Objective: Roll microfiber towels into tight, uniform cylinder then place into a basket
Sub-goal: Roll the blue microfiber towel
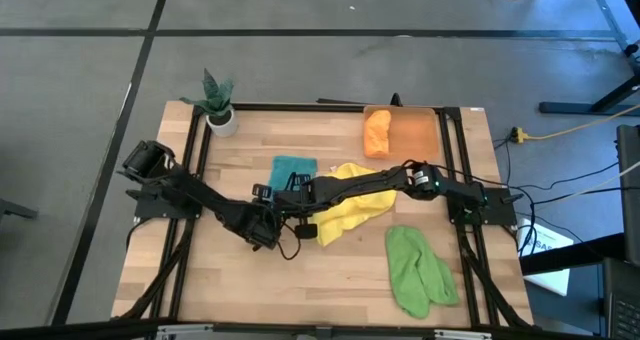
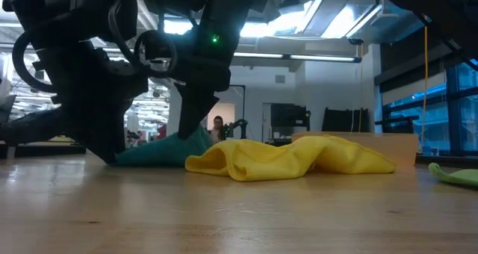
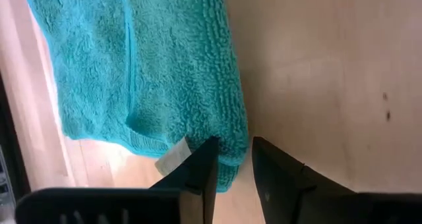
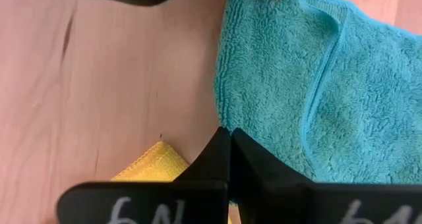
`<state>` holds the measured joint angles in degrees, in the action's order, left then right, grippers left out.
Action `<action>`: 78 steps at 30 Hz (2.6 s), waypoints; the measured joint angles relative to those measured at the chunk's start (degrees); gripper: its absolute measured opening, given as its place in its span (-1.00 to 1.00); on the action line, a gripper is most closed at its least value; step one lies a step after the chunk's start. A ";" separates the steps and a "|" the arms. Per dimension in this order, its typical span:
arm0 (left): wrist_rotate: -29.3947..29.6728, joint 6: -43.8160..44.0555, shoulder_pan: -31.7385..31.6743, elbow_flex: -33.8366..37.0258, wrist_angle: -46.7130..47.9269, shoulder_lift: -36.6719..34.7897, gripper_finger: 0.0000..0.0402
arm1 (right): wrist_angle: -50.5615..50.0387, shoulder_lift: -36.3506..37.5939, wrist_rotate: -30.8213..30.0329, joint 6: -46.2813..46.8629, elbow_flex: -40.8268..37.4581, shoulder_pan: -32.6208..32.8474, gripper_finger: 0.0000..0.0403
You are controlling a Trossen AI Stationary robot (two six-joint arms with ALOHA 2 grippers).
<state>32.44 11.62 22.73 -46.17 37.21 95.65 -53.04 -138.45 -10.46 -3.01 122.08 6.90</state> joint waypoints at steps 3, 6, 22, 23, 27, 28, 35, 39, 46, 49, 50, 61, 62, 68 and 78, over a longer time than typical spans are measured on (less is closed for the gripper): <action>-0.47 0.01 -0.01 -0.02 0.23 0.56 -0.60 | 0.03 0.00 0.01 0.00 0.00 0.01 -0.98; -0.58 -0.01 -0.01 -0.02 0.94 0.83 -0.74 | 0.07 0.00 0.02 0.02 0.00 0.02 -0.98; -3.80 -0.12 0.28 -2.93 7.08 0.62 -1.00 | -0.70 0.00 0.20 0.29 0.02 0.29 -0.98; -4.18 -0.14 0.54 -3.28 7.53 0.62 -1.00 | -0.85 0.00 0.20 0.45 0.02 0.46 -0.98; -6.69 0.08 2.29 -5.06 9.53 0.62 -1.00 | -1.56 0.00 1.47 1.42 0.11 1.61 -0.98; -7.53 0.10 2.81 -5.59 9.87 0.62 -1.00 | -1.64 0.00 1.53 1.44 0.11 2.04 -0.98; -6.80 -0.47 5.84 -10.17 14.41 0.62 -1.00 | -2.92 0.42 -0.66 2.72 0.22 4.15 -0.98; -4.91 -0.24 5.19 -11.17 16.13 0.64 -1.00 | -3.26 0.55 -1.96 4.25 0.12 3.98 -0.98; -1.62 -1.44 2.95 -11.19 17.18 0.64 -1.00 | -3.81 0.76 -6.84 4.52 0.11 3.31 -0.98; -0.95 -1.79 1.98 -11.17 17.22 0.64 -1.00 | -4.59 0.80 -7.38 4.42 0.13 2.44 -0.98; -0.17 -1.96 1.63 -11.15 17.42 0.64 -1.00 | -4.94 0.86 -7.47 4.26 0.13 2.13 -0.98; 9.54 -4.82 -1.58 -9.34 18.27 0.68 -1.00 | -6.83 0.82 -17.00 4.31 0.24 0.65 -0.98; 10.27 -5.09 -1.98 -8.87 17.87 0.68 -1.00 | -6.91 0.78 -17.60 4.31 0.22 0.49 -0.98; 14.17 -9.02 -3.59 -6.39 14.94 0.65 -1.00 | -9.33 0.53 -18.47 5.67 0.06 -0.28 -0.98; 14.86 -15.73 -5.83 -6.05 10.33 0.55 -1.00 | -12.92 0.35 -20.07 8.79 -0.04 -1.98 -0.98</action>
<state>47.30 -4.11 16.90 -52.23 47.54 96.20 -65.95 -138.10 -30.53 5.78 122.04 4.92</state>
